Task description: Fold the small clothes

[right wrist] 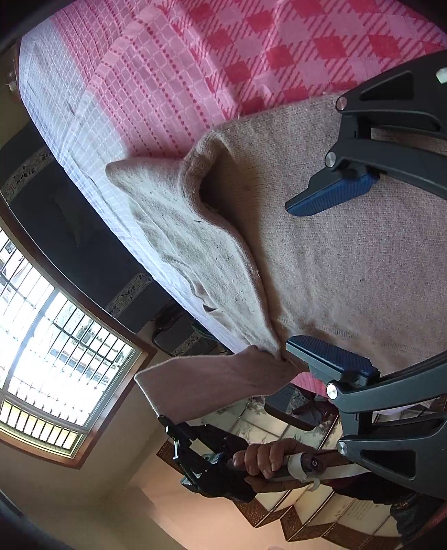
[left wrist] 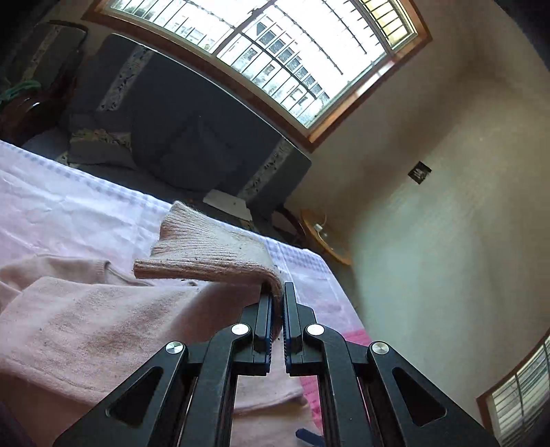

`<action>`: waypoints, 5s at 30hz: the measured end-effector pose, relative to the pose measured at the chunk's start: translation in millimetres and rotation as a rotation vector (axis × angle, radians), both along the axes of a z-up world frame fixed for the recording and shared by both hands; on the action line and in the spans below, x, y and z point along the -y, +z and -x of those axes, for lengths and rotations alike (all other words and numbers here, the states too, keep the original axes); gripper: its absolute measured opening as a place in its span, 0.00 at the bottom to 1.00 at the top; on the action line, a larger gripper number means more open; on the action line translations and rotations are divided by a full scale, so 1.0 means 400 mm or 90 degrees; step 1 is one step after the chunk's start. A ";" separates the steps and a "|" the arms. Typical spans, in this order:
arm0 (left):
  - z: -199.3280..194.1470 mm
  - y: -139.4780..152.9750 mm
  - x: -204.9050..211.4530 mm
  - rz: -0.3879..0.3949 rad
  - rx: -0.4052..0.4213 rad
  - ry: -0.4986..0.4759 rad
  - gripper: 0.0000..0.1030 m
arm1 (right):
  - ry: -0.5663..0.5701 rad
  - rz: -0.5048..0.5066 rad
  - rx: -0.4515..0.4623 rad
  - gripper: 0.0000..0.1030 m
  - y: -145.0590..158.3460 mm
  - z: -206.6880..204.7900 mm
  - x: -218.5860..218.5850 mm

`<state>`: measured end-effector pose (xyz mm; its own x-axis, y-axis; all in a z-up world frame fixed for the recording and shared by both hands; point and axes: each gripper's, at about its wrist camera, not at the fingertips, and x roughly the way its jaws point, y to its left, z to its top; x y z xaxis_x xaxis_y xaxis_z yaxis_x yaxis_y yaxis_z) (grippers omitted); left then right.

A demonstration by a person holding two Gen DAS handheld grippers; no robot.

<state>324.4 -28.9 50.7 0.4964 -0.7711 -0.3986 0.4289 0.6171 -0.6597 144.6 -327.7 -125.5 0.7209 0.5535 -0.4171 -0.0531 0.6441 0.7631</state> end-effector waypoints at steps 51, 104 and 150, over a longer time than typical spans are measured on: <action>0.262 -0.343 -0.357 -0.080 -0.082 0.285 0.84 | -0.024 -0.183 -0.107 0.08 0.104 -0.303 0.057; 0.209 -0.340 -0.335 -0.074 -0.122 0.215 0.85 | -0.054 -0.188 -0.106 0.08 -0.136 -0.322 0.209; 0.198 -0.374 -0.466 -0.056 -0.129 0.497 0.41 | -0.048 -0.173 -0.089 0.11 -0.138 -0.313 0.208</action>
